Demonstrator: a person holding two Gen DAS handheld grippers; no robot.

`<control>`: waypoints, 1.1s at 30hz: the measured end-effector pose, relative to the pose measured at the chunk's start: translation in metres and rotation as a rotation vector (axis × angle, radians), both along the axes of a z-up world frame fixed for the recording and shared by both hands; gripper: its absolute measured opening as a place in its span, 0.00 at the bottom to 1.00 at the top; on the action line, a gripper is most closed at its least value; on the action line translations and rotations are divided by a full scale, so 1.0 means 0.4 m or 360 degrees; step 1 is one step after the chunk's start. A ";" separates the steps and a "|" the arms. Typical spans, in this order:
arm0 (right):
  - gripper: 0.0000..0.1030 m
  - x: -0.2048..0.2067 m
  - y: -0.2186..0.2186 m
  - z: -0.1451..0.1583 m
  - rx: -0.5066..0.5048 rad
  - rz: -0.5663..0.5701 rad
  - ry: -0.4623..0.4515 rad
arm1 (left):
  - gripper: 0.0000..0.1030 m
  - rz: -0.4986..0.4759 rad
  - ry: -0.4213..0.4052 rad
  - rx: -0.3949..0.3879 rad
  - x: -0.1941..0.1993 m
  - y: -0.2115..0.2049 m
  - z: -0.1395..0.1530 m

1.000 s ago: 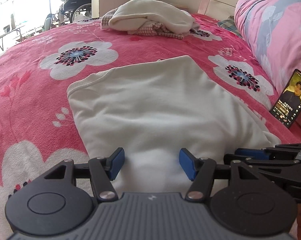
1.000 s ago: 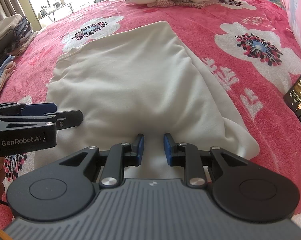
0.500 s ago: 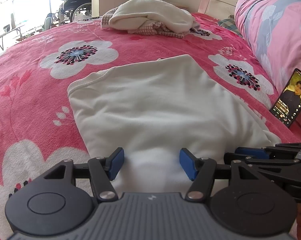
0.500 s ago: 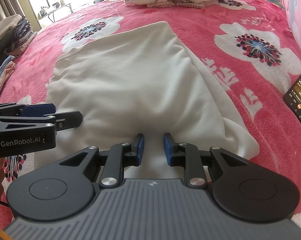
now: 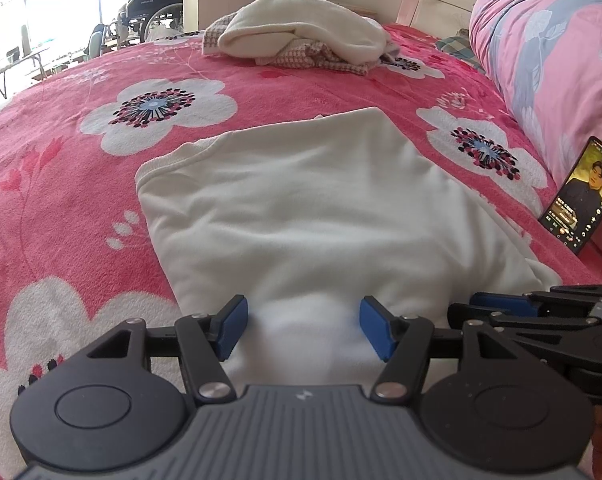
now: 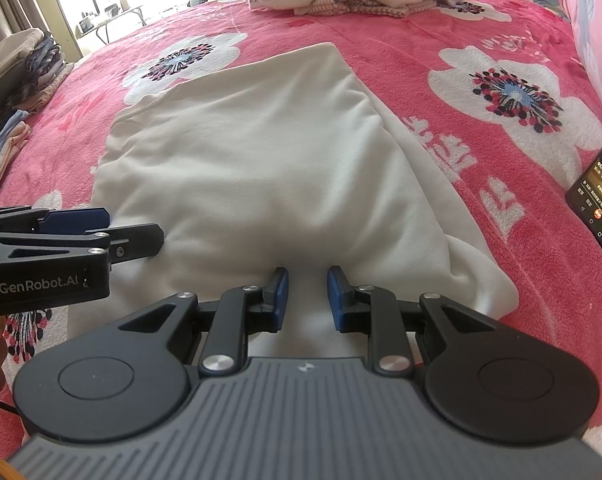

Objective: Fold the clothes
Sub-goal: 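Position both open grippers side by side at the sweatshirt hem edge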

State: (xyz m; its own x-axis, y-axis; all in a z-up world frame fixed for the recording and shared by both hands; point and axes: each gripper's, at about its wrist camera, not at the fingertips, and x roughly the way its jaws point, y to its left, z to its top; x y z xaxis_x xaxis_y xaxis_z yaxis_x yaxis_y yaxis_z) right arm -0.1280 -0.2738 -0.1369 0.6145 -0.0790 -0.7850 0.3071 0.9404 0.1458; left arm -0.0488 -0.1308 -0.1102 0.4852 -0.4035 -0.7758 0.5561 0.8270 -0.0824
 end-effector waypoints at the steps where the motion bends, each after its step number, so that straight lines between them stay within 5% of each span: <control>1: 0.20 0.000 0.000 0.000 0.0000 0.0000 0.0000 | 0.62 0.0000 0.0000 0.0001 0.000 0.000 0.000; 22: 0.20 0.000 0.001 0.001 -0.0008 -0.0001 0.0002 | 0.63 0.0006 0.0013 -0.0004 0.000 0.004 0.002; 27: 0.20 -0.001 0.002 0.001 -0.0009 -0.0002 0.0001 | 0.62 0.0084 -0.0133 -0.0084 0.023 0.018 0.060; 33: 0.20 -0.002 0.000 0.006 0.0007 -0.0008 0.0002 | 0.63 0.0093 -0.0002 0.0078 0.110 -0.022 0.008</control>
State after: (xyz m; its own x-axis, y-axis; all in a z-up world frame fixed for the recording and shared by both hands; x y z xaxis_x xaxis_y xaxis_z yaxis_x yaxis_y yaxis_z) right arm -0.1288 -0.2737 -0.1346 0.6129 -0.0787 -0.7862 0.3120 0.9383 0.1493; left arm -0.0050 -0.1396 -0.1070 0.5077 -0.3361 -0.7933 0.5065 0.8613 -0.0407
